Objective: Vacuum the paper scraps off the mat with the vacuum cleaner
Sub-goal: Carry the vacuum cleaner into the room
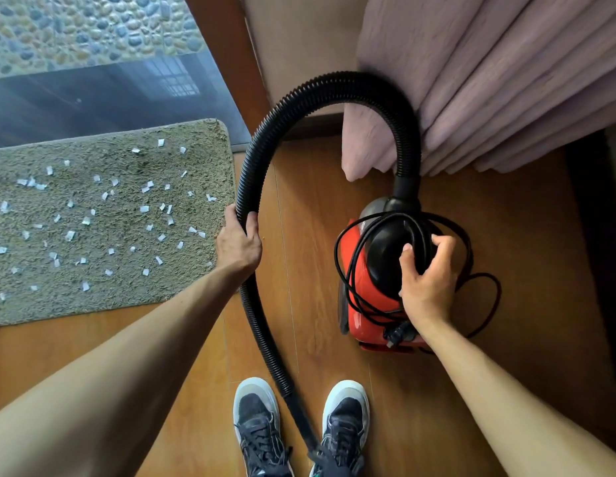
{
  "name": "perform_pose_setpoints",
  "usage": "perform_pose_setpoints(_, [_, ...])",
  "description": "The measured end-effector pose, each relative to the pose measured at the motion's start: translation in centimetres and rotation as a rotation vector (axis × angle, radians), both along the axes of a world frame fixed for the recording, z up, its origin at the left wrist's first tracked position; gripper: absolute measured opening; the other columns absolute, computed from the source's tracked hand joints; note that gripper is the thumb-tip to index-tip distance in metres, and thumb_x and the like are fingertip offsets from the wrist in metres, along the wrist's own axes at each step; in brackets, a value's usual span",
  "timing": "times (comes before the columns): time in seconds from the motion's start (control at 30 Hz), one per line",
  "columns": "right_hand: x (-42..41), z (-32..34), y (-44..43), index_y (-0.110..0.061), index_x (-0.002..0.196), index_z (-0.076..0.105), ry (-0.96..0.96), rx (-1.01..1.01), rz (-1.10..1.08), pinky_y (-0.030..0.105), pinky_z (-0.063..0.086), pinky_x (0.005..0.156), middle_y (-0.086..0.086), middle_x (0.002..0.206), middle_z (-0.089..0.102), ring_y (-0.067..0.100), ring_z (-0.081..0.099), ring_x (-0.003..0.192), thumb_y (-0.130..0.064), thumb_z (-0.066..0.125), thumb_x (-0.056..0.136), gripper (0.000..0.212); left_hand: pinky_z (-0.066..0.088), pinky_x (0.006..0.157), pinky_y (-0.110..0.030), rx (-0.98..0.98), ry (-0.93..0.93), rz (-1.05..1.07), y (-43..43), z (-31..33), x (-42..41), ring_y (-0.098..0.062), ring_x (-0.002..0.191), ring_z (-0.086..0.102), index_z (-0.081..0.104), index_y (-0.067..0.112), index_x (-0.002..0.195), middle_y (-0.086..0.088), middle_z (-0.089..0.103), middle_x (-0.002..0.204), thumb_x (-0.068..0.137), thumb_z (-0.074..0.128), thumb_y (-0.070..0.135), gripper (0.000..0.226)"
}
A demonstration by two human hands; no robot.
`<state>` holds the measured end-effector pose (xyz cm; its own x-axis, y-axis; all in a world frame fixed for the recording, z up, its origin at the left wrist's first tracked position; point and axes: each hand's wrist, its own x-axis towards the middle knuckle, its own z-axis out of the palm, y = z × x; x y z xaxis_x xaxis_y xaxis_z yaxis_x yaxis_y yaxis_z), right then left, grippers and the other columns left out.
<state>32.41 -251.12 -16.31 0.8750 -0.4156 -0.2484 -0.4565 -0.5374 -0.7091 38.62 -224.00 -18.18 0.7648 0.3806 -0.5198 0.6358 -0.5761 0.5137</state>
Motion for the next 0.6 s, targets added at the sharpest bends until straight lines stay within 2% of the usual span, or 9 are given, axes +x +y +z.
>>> perform_pose_setpoints(0.07, [-0.1, 0.9, -0.1, -0.026, 0.120, 0.033, 0.112, -0.021, 0.051, 0.047, 0.059, 0.057, 0.012, 0.101, 0.062, 0.038, 0.068, 0.075, -0.045, 0.049, 0.094, 0.036, 0.050, 0.090, -0.044, 0.000, 0.066, -0.001, 0.3, 1.0, 0.1, -0.033, 0.096, 0.061, 0.033, 0.016, 0.140, -0.017, 0.063, 0.113, 0.105, 0.037, 0.037, 0.041])
perform_pose_setpoints(0.1, [-0.1, 1.5, -0.2, -0.025, 0.126, 0.031, 0.175, -0.061, 0.093, 0.048, 0.060, 0.065, 0.014, 0.106, 0.062, 0.040, 0.068, 0.083, -0.042, 0.051, 0.095, 0.041, 0.048, 0.091, -0.043, 0.012, 0.093, -0.009, 0.4, 1.5, 0.1, -0.034, 0.100, 0.060, 0.030, 0.014, 0.143, -0.018, 0.062, 0.117, 0.104, 0.039, 0.037, 0.046])
perform_pose_setpoints(0.2, [0.4, 3.2, -0.6, -0.013, 0.146, 0.026, 0.320, -0.201, 0.229, 0.043, 0.050, 0.088, 0.019, 0.137, 0.053, 0.039, 0.057, 0.117, -0.032, 0.059, 0.095, 0.064, 0.045, 0.101, -0.050, 0.050, 0.139, -0.058, 1.0, 3.0, 0.0, -0.042, 0.113, 0.057, 0.020, 0.012, 0.149, -0.025, 0.058, 0.128, 0.099, 0.045, 0.042, 0.063])
perform_pose_setpoints(0.27, [1.2, 4.8, -0.8, -0.008, 0.151, 0.020, 0.411, -0.213, 0.315, 0.041, 0.045, 0.096, 0.018, 0.147, 0.041, 0.036, 0.049, 0.128, -0.033, 0.060, 0.094, 0.073, 0.042, 0.104, -0.056, 0.094, 0.148, -0.144, 1.3, 4.4, -0.1, -0.041, 0.115, 0.057, 0.019, 0.014, 0.148, -0.024, 0.058, 0.129, 0.094, 0.048, 0.048, 0.070])
perform_pose_setpoints(0.4, [2.5, 9.2, -1.7, -0.012, 0.150, 0.021, 0.515, -0.291, 0.475, 0.040, 0.045, 0.096, 0.016, 0.144, 0.035, 0.034, 0.048, 0.125, -0.042, 0.060, 0.092, 0.076, 0.028, 0.112, -0.061, 0.315, 0.159, -0.433, 1.0, 9.6, 0.3, -0.039, 0.125, 0.050, 0.013, 0.017, 0.153, -0.021, 0.052, 0.132, 0.092, 0.052, 0.055, 0.081])
perform_pose_setpoints(0.5, [3.6, 13.4, -1.9, -0.015, 0.148, 0.023, 0.497, -0.342, 0.547, 0.040, 0.044, 0.097, 0.014, 0.139, 0.038, 0.035, 0.048, 0.124, -0.044, 0.061, 0.091, 0.074, 0.034, 0.108, -0.059, 0.449, 0.118, -0.631, 0.6, 14.6, 1.0, -0.037, 0.122, 0.050, 0.026, 0.020, 0.147, -0.021, 0.051, 0.128, 0.091, 0.053, 0.057, 0.073])
perform_pose_setpoints(0.6, [4.4, 18.2, -1.8, -0.018, 0.147, 0.024, 0.461, -0.334, 0.584, 0.041, 0.044, 0.099, 0.013, 0.135, 0.038, 0.035, 0.048, 0.122, -0.043, 0.063, 0.089, 0.074, 0.037, 0.106, -0.054, 0.498, 0.061, -0.734, 0.4, 20.3, 1.9, -0.035, 0.120, 0.049, 0.030, 0.025, 0.144, -0.018, 0.050, 0.126, 0.090, 0.052, 0.058, 0.067])
